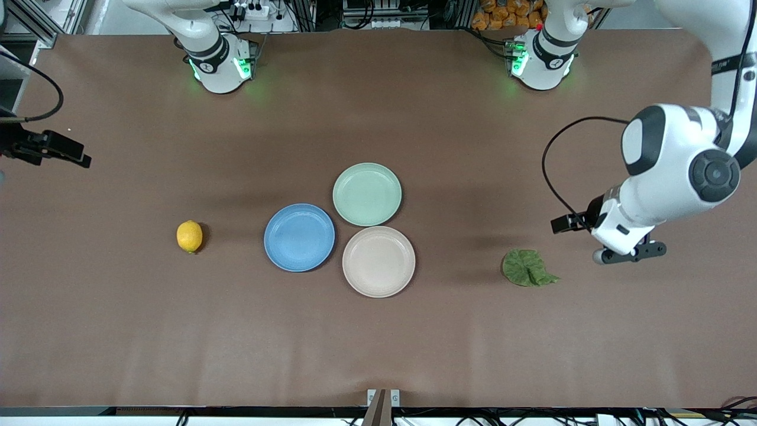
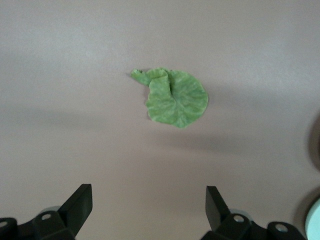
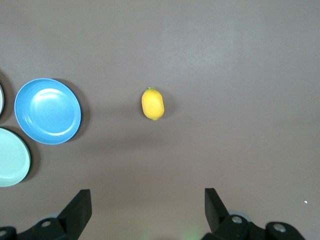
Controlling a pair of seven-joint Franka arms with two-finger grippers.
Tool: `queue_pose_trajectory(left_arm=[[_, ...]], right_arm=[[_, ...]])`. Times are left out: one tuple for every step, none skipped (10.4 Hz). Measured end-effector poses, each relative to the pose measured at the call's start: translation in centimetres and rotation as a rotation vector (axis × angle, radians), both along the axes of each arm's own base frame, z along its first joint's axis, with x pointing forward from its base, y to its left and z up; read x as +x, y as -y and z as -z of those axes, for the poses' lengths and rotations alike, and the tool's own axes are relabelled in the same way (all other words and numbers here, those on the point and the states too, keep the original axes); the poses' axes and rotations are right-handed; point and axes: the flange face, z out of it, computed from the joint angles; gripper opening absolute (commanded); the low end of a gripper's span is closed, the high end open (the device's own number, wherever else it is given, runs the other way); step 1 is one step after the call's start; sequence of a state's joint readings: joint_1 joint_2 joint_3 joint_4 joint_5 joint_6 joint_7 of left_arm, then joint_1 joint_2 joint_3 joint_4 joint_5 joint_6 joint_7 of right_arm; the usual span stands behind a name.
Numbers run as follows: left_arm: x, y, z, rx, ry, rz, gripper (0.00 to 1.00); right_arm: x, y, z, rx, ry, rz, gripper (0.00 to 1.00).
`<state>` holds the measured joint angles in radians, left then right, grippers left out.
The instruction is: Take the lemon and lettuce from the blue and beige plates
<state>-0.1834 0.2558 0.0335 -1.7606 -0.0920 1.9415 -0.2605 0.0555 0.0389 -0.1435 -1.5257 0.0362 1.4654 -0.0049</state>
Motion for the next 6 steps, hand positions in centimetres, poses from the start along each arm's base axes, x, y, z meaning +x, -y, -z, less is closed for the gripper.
queue_pose_trajectory(left_arm=[[-0.7,0.0,-1.0,-0.002,0.01,-0.007,1.0],[-1.1,0.1,-1.9,-0.006,0.02,-0.013,1.0],[-1.5,0.1,-2.8,-0.013,0.033,-0.016,1.0],[-1.8,-0.1,-3.8,-0.023,0.044,-0.018,1.0],[-2.1,-0.5,-4.6,-0.029,0.052,-0.024,1.0],[-2.3,-0.8,-5.3,-0.026,0.062,-0.028,1.0]], right_arm=[[-0.4,0.0,-0.8,0.001,-0.003,-0.001,1.0],[-0.7,0.0,-1.4,0.002,-0.002,-0.001,1.0],[-0.8,0.0,-1.7,0.002,0.003,-0.001,1.0],[-0.8,0.0,-1.7,0.0,0.003,-0.001,1.0],[-0.8,0.1,-1.7,-0.013,0.004,-0.002,1.0],[-0.8,-0.1,-1.7,-0.035,0.005,-0.009,1.0]])
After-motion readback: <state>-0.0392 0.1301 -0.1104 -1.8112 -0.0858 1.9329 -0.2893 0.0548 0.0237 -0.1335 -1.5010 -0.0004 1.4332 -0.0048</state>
